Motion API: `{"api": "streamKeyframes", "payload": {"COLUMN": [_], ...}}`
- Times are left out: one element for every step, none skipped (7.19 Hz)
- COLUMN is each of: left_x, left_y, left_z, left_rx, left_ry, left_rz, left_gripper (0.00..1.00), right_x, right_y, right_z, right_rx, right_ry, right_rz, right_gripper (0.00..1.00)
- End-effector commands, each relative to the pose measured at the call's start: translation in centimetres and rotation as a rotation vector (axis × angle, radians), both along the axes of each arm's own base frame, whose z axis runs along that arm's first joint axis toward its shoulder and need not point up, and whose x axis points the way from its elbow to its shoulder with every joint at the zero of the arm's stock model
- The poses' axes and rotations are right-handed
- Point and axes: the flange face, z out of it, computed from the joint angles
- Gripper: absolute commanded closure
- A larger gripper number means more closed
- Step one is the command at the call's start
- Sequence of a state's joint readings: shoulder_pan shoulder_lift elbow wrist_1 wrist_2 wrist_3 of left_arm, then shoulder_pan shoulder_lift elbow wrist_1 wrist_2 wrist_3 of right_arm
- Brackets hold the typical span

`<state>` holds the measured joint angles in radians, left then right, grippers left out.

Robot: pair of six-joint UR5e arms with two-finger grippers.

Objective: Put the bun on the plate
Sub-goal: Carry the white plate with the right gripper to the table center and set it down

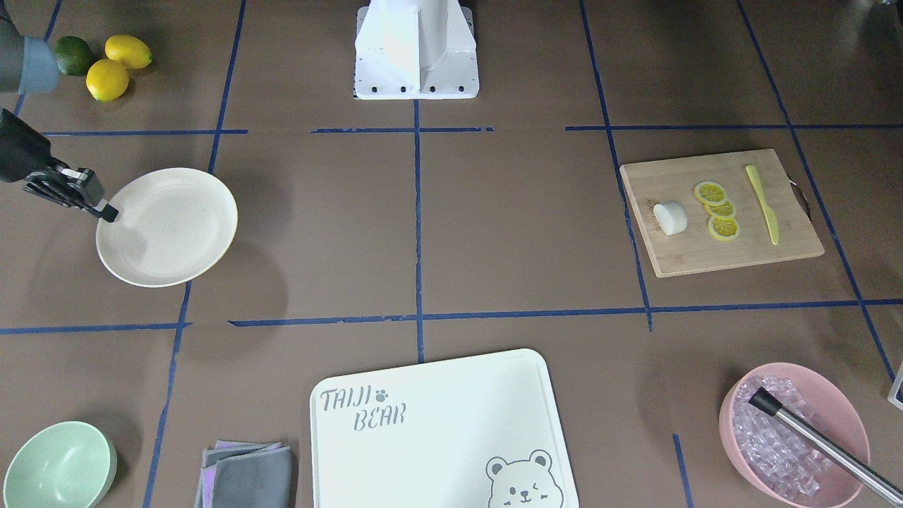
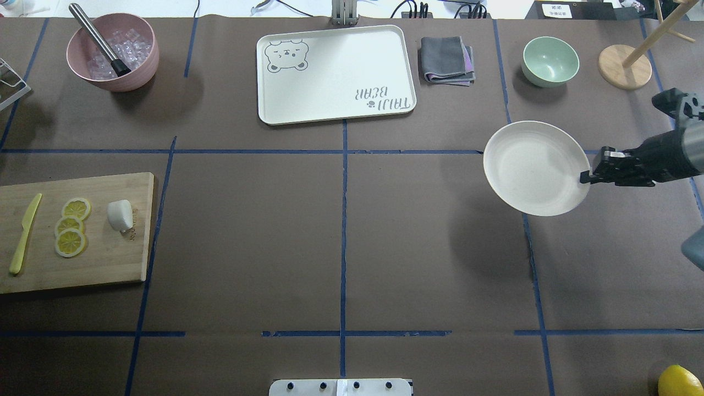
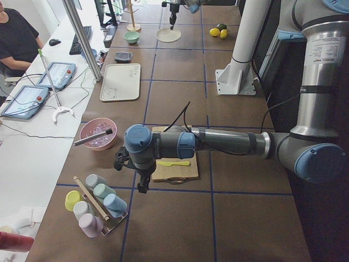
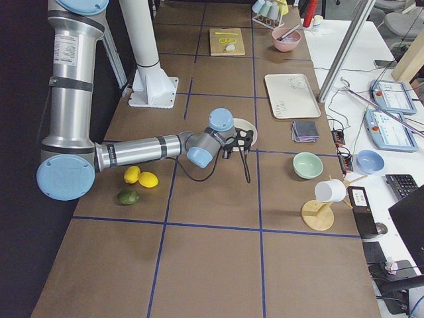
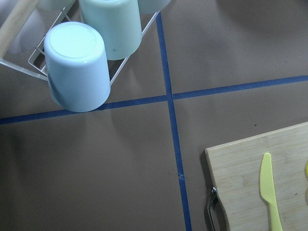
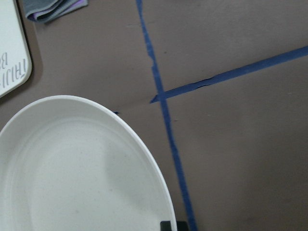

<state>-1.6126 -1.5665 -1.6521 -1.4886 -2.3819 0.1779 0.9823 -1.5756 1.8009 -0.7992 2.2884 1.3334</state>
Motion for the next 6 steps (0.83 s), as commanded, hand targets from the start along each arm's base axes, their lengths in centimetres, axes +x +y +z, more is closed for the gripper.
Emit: {"api": "streamKeyframes", "payload": {"left_x": [0.1,0.1,0.1,0.1,0.1,0.1], "left_y": [1.0,1.0,1.0,1.0,1.0,1.0], "left_z": [0.0,0.0,0.0,0.1,0.3,0.3], "left_rx": [-0.003,-0.003,-0.003,-0.004,-0.007,-0.009], "left_ry": [-0.001,-0.001,-0.001,-0.001,-0.001,-0.001], "left_rz": [0.000,0.000,0.000,0.000,0.002,0.002], "left_gripper": [0.00,0.00,0.00,0.00,0.00,0.00], "right_x": [-9.2,-14.7,-20.3,-24.0,-26.6,-28.7], "right_y": [-1.1,-0.5,1.2,2.7,3.7,4.2], "right_z": [-7.0,-10.6,-14.3,-17.2,-18.3,-18.2], "right_rx": [-0.022,-0.030,-0.047,-0.056,-0.072,-0.070], "right_ry": [0.004,0.028,0.043,0.056,0.060,0.078], "right_rz": [0.014,0.030,0.044,0.055,0.064,0.075], "right_gripper": [1.00,1.00,1.00,1.00,1.00,1.00]}}
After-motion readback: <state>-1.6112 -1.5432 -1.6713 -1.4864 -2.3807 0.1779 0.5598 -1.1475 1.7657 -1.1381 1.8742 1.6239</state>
